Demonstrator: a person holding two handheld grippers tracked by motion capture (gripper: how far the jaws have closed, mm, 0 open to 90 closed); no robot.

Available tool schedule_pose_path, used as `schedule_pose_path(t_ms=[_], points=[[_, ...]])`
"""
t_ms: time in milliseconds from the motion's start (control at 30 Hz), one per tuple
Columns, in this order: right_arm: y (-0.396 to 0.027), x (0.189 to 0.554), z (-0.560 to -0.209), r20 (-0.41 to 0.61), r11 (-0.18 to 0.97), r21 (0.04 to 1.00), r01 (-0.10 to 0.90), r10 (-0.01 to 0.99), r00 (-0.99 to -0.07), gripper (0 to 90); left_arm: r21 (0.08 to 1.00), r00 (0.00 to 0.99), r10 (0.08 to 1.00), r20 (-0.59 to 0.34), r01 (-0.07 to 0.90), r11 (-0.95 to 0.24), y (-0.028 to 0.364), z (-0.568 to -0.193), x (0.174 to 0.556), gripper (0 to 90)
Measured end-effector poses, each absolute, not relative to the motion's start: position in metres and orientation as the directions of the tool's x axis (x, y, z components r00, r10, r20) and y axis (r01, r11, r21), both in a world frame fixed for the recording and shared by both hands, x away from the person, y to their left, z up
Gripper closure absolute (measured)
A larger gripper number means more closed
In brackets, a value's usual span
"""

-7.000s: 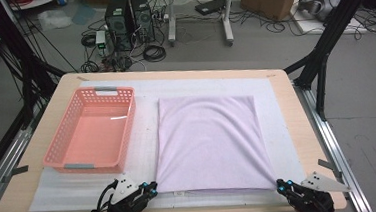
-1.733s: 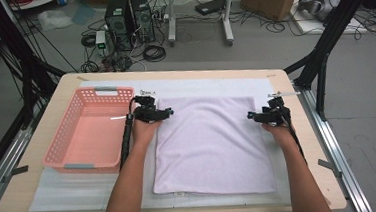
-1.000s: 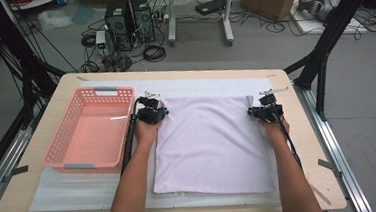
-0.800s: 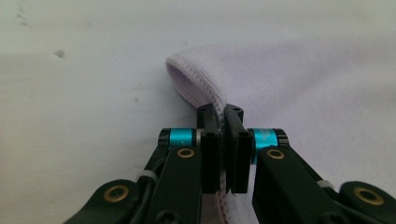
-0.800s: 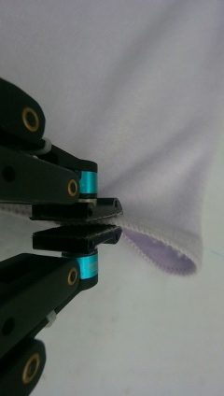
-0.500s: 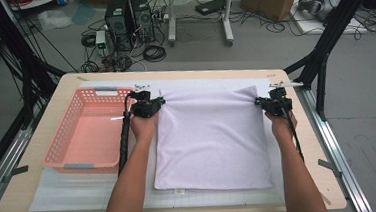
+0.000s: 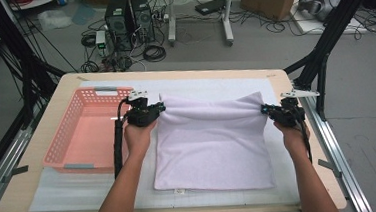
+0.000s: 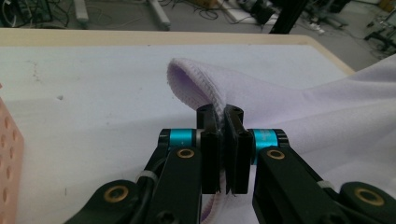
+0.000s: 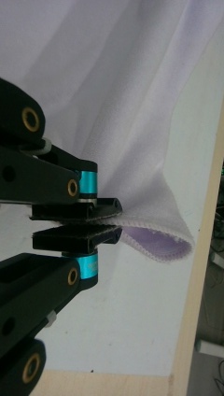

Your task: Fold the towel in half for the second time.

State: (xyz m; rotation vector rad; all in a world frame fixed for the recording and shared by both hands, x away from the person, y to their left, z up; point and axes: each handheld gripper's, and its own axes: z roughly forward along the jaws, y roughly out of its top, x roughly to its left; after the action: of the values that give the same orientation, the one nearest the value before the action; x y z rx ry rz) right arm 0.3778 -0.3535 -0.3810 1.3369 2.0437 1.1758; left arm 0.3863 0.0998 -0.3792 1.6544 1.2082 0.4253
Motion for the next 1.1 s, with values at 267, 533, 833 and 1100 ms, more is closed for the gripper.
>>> schedule_pose_path(t_ms=[267,533,833,1100], points=[[-0.355,0.333,-0.377,0.067,0.214,0.843,0.494,0.869,-0.49,86.1,0.866,0.492,0.839,-0.232,0.498,-0.053,0.102,-0.386,0.343,85.7],[-0.357,0.303,-0.401,0.078,0.222,0.829,0.513,0.863,-0.499,86.0,0.865,0.54,0.818,-0.197,0.489,-0.114,0.106,-0.406,0.313,85.6],[-0.353,0.284,-0.421,0.09,0.233,0.809,0.54,0.859,-0.505,85.9,0.845,0.54,0.811,-0.226,0.523,-0.113,0.115,-0.433,0.296,85.1],[-0.355,0.286,-0.417,0.102,0.206,0.805,0.557,0.876,-0.471,62.2,0.837,0.519,0.816,-0.255,0.541,-0.083,0.112,-0.425,0.312,47.8]])
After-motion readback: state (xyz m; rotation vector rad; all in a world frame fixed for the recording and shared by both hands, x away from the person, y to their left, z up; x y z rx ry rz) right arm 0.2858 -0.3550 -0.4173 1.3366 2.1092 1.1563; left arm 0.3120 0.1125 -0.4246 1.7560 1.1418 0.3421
